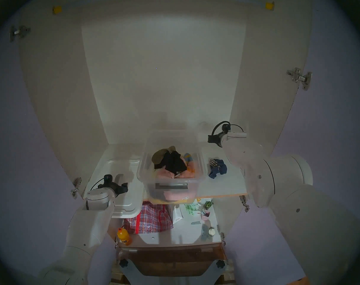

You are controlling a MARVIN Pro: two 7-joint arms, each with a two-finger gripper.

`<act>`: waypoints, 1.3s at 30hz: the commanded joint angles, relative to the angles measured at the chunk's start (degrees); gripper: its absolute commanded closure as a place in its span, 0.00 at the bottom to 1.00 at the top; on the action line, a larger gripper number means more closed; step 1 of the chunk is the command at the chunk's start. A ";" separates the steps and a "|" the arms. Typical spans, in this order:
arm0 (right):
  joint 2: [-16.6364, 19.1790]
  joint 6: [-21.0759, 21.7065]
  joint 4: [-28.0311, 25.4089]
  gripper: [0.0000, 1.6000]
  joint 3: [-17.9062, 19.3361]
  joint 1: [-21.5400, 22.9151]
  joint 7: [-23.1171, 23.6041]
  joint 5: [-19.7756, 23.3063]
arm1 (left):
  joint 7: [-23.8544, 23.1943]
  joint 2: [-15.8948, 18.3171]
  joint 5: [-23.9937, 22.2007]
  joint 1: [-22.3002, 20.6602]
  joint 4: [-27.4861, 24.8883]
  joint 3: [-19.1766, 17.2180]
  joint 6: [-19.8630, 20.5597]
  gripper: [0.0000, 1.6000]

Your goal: Take clothing out of the storage bin and put the lid back on the bin

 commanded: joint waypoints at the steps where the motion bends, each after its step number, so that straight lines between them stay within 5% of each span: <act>1: 0.86 -1.29 -1.64 0.00 0.30 2.07 1.15 0.26 | 0.95 0.16 1.58 -2.53 0.88 1.42 -1.63 0.00; 10: 1.23 -1.49 -1.89 0.00 -0.09 2.00 3.66 -0.11 | 5.17 -0.92 3.11 -5.04 5.08 2.41 -6.98 0.00; 25: 1.34 -1.71 -1.80 0.00 -0.03 2.03 4.50 -0.20 | 7.76 -1.07 4.52 -13.57 26.08 5.09 -18.47 0.01; 26: 1.35 -1.73 -1.79 0.00 -0.03 2.03 4.51 -0.21 | 7.66 -0.98 4.61 -14.16 27.21 5.23 -18.84 0.09; 27: 1.35 -1.75 -1.79 0.00 -0.03 2.03 4.53 -0.21 | 7.67 -0.96 4.61 -14.70 28.43 5.24 -19.82 0.50; 28: 1.35 -1.76 -1.79 0.00 -0.03 2.03 4.55 -0.21 | 7.29 -0.89 4.40 -15.16 29.60 5.20 -20.98 0.57; 29: 1.35 -1.77 -1.78 0.00 -0.03 2.04 4.56 -0.22 | 7.32 -0.84 4.43 -15.48 30.42 5.27 -21.82 0.80; 30: 1.35 -1.78 -1.78 0.00 -0.03 2.04 4.57 -0.22 | 7.39 -0.86 4.37 -16.14 31.83 5.26 -23.01 0.91; 32: 1.35 -1.76 -1.77 0.00 -0.02 2.04 4.58 -0.22 | 7.99 -0.90 4.41 -16.82 33.24 5.13 -25.07 1.00; 39: 1.35 -1.56 -1.76 0.00 0.00 2.04 4.58 -0.20 | 10.68 -0.71 4.58 -17.17 29.28 4.60 -31.62 1.00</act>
